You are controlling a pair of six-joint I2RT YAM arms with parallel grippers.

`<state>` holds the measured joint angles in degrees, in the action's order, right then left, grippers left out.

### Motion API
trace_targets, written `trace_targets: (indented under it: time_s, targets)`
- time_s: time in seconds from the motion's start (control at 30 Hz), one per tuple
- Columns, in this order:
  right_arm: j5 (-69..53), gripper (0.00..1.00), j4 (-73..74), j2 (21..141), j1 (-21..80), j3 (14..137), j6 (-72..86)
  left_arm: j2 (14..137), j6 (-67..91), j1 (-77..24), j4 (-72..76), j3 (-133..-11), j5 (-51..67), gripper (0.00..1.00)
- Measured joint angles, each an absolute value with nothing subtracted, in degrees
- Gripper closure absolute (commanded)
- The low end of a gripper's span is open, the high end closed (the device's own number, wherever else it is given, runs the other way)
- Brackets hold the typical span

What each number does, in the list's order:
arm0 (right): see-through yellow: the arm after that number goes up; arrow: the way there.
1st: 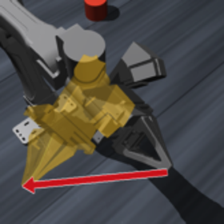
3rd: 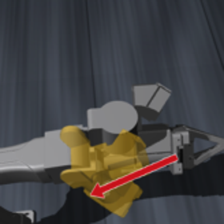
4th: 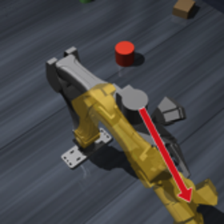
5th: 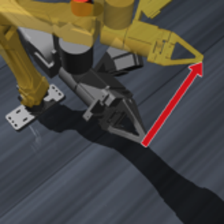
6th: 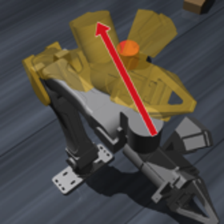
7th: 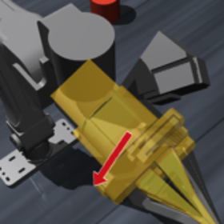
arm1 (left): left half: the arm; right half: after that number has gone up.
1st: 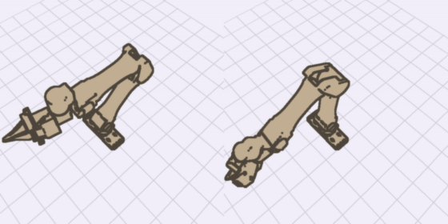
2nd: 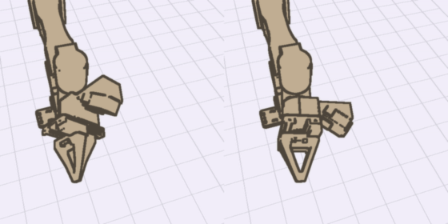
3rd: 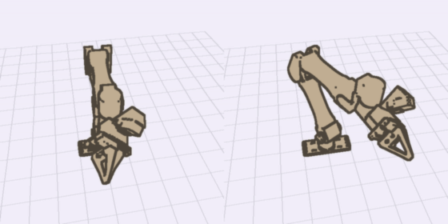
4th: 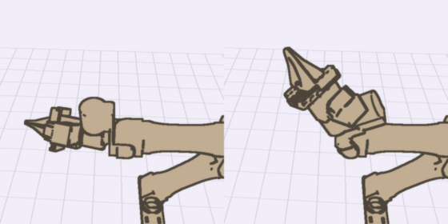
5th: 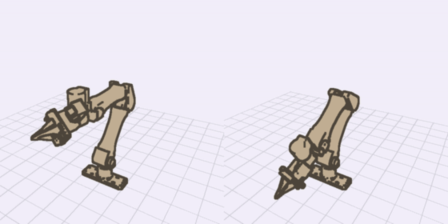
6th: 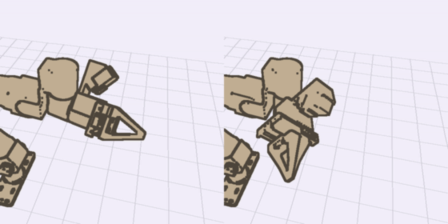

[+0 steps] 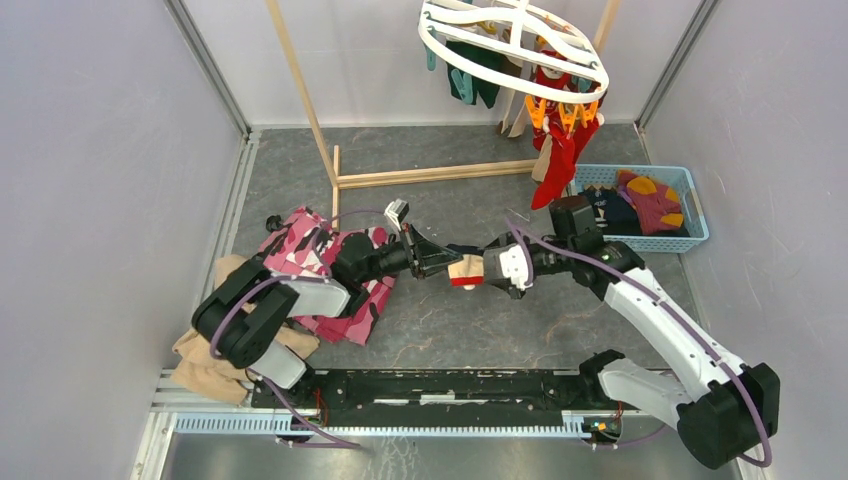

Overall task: Clip the socks to the hanger
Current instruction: Pick up the sock from the bin.

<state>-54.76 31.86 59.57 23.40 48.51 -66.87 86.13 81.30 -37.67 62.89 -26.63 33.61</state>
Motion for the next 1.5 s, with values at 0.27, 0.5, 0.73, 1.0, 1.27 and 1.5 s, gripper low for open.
trace_targets:
  time_s: [0.27,0.5,0.73,1.0,1.27,1.5]
  targets:
    - [-47.31,0.3,23.35,59.09,27.79,45.47,-67.24,101.19,103.79,-37.67,82.0,-27.2,35.64,0.98]
    - [-41.28,0.3,21.47,57.69,28.91,43.33,-71.0,103.85,110.65,-37.67,84.14,-29.52,37.17,0.98]
    - [-39.68,0.33,21.74,55.48,29.17,41.78,-75.44,103.96,113.43,-37.6,84.97,-31.53,38.11,0.98]
    - [-35.35,0.61,17.72,55.44,31.81,41.74,-74.08,104.01,115.07,-37.6,85.01,-33.28,38.65,0.98]
    - [-33.5,1.0,15.51,53.58,32.58,41.71,-68.71,104.01,115.46,-37.56,85.08,-33.43,39.11,0.91]
    - [-37.69,1.0,16.91,52.21,32.4,41.71,-64.05,104.01,115.26,-36.29,85.71,-31.73,39.09,0.68]
